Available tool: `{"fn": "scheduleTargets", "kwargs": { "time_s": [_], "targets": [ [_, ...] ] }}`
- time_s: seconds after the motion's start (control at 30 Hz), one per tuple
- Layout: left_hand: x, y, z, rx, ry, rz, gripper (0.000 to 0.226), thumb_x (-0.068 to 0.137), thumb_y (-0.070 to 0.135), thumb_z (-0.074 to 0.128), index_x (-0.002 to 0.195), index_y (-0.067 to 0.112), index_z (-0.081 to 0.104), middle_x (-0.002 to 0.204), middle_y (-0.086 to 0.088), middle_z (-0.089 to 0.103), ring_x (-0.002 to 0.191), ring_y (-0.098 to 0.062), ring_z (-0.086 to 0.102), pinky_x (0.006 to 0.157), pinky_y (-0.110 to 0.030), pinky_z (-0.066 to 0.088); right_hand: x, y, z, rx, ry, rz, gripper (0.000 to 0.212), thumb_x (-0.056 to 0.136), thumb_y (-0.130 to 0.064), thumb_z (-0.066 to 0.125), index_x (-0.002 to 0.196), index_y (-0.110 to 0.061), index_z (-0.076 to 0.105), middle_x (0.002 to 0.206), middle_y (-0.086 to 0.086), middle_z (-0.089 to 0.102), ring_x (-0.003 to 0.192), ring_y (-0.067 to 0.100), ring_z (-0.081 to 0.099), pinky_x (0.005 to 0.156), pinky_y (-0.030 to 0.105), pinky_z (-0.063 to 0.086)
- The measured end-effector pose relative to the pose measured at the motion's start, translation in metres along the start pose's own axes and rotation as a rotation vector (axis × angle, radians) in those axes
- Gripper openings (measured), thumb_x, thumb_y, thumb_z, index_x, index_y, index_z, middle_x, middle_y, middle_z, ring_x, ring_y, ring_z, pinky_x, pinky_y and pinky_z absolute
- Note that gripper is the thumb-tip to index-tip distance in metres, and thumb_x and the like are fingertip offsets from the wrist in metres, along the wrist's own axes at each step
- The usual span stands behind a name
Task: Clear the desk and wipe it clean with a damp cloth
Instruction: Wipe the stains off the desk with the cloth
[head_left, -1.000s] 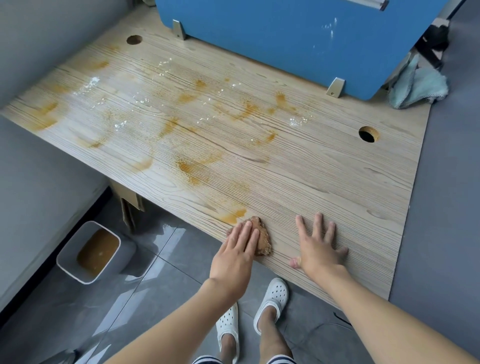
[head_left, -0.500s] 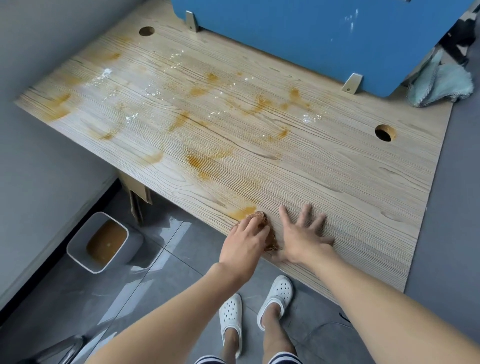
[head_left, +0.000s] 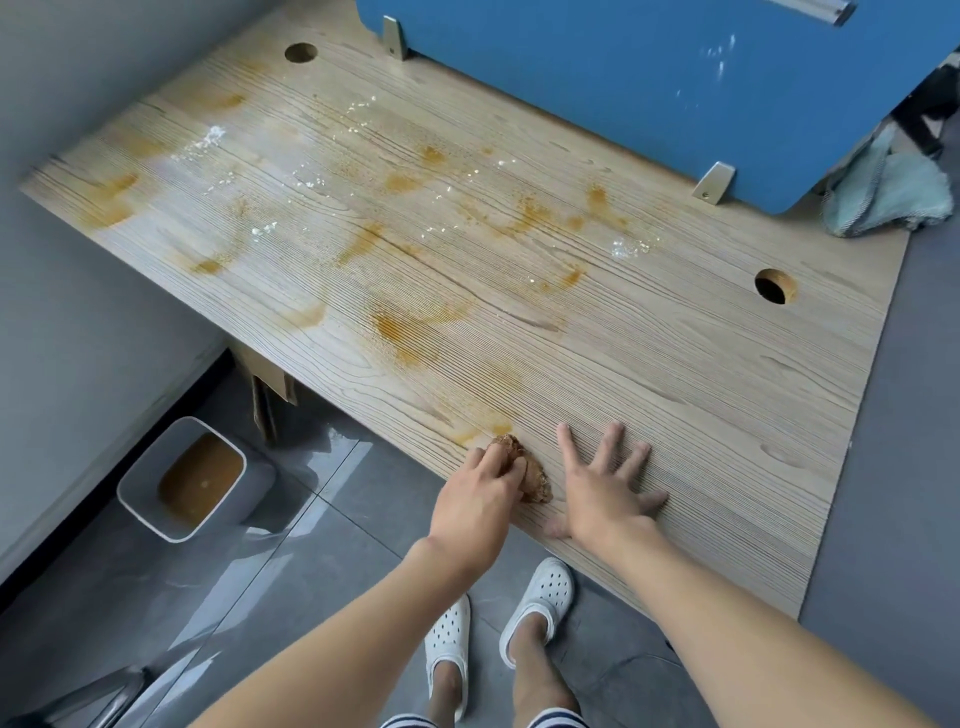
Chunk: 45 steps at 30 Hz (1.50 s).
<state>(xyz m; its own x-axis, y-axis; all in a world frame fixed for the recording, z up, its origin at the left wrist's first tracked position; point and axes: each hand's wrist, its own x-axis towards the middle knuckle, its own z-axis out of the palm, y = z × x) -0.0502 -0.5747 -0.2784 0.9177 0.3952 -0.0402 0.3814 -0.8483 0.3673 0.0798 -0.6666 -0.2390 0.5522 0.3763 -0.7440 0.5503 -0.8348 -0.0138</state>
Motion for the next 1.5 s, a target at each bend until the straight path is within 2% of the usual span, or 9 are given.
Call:
{"fn": "scheduleTargets", "kwargs": {
  "time_s": [0.17, 0.33, 0.43, 0.63, 0.83, 0.93, 1.03, 1.17, 1.5],
  "targets": [
    [0.022, -0.025, -0.014, -0.118, 0.083, -0.236, 0.005, 0.094, 0.011, 0.061, 0.094, 0.013, 0.066, 0.093, -0.001, 0.052, 0.084, -0.023, 0.044, 0.068, -0.041, 0.05, 0.0, 0.0, -0.001, -0.017, 0.01, -0.008, 0.128, 0.077, -0.048, 0.08, 0.151, -0.043, -0.025, 0.154, 0.025, -0.038, 0.141, 0.059, -0.025, 0.103, 0.083, 0.018],
    [0.023, -0.022, -0.021, -0.163, -0.004, -0.152, 0.019, 0.092, 0.008, 0.061, 0.111, 0.014, 0.063, 0.106, -0.002, 0.057, 0.093, -0.023, 0.047, 0.081, -0.036, 0.046, -0.002, 0.001, -0.001, -0.033, 0.023, -0.015, 0.127, 0.078, -0.05, 0.079, 0.152, -0.041, -0.025, 0.155, 0.027, -0.036, 0.141, 0.06, -0.023, 0.103, 0.083, 0.019],
    [0.037, -0.031, -0.026, -0.198, 0.048, -0.256, 0.026, 0.091, 0.005, 0.061, 0.114, 0.016, 0.063, 0.11, -0.002, 0.056, 0.091, -0.023, 0.045, 0.08, -0.032, 0.04, -0.002, 0.0, -0.001, -0.046, 0.02, -0.015, 0.128, 0.078, -0.052, 0.078, 0.151, -0.041, -0.027, 0.155, 0.027, -0.035, 0.141, 0.06, -0.021, 0.104, 0.082, 0.02],
    [0.035, -0.018, -0.023, -0.165, -0.053, -0.119, 0.025, 0.09, 0.002, 0.059, 0.11, 0.017, 0.063, 0.102, 0.0, 0.056, 0.09, -0.024, 0.047, 0.08, -0.039, 0.047, -0.001, -0.001, 0.0, -0.041, 0.031, 0.001, 0.13, 0.076, -0.052, 0.08, 0.15, -0.044, -0.026, 0.155, 0.025, -0.035, 0.142, 0.059, -0.021, 0.103, 0.082, 0.022],
    [0.058, -0.025, -0.028, -0.173, 0.034, -0.256, 0.029, 0.089, -0.002, 0.059, 0.106, 0.019, 0.065, 0.103, 0.002, 0.056, 0.087, -0.02, 0.041, 0.078, -0.034, 0.042, 0.0, 0.001, 0.0, -0.061, 0.03, 0.005, 0.13, 0.076, -0.055, 0.079, 0.15, -0.044, -0.027, 0.156, 0.025, -0.034, 0.143, 0.059, -0.02, 0.104, 0.081, 0.022],
    [0.045, -0.014, -0.029, -0.172, -0.056, -0.101, 0.024, 0.088, -0.003, 0.059, 0.1, 0.018, 0.064, 0.095, 0.004, 0.051, 0.086, -0.018, 0.039, 0.077, -0.037, 0.044, 0.0, 0.0, -0.005, -0.101, 0.048, -0.01, 0.13, 0.072, -0.059, 0.081, 0.153, -0.043, -0.02, 0.158, 0.027, -0.023, 0.143, 0.061, -0.009, 0.103, 0.077, 0.03],
    [0.058, -0.02, -0.027, -0.178, -0.021, -0.175, 0.02, 0.092, 0.001, 0.058, 0.104, 0.016, 0.062, 0.095, 0.004, 0.047, 0.087, -0.021, 0.04, 0.074, -0.034, 0.039, 0.009, 0.009, -0.021, -0.116, 0.072, -0.047, 0.124, 0.07, -0.059, 0.083, 0.154, -0.045, -0.008, 0.16, 0.022, -0.011, 0.145, 0.055, -0.001, 0.105, 0.073, 0.03],
    [0.07, -0.02, -0.028, -0.169, -0.032, -0.204, 0.027, 0.093, 0.003, 0.058, 0.114, 0.018, 0.064, 0.102, 0.002, 0.052, 0.089, -0.022, 0.042, 0.075, -0.032, 0.037, 0.022, 0.017, -0.034, -0.059, 0.039, -0.002, 0.137, 0.069, -0.054, 0.085, 0.149, -0.047, -0.026, 0.158, 0.017, -0.035, 0.145, 0.052, -0.023, 0.105, 0.081, 0.02],
    [0.093, -0.023, -0.032, -0.136, -0.077, -0.182, 0.029, 0.089, -0.003, 0.053, 0.108, 0.016, 0.064, 0.097, 0.003, 0.051, 0.086, -0.022, 0.043, 0.074, -0.031, 0.035, 0.027, 0.014, -0.031, -0.055, 0.029, 0.007, 0.141, 0.068, -0.051, 0.086, 0.147, -0.047, -0.03, 0.155, 0.021, -0.038, 0.143, 0.055, -0.023, 0.102, 0.083, 0.021]
  ]
}}
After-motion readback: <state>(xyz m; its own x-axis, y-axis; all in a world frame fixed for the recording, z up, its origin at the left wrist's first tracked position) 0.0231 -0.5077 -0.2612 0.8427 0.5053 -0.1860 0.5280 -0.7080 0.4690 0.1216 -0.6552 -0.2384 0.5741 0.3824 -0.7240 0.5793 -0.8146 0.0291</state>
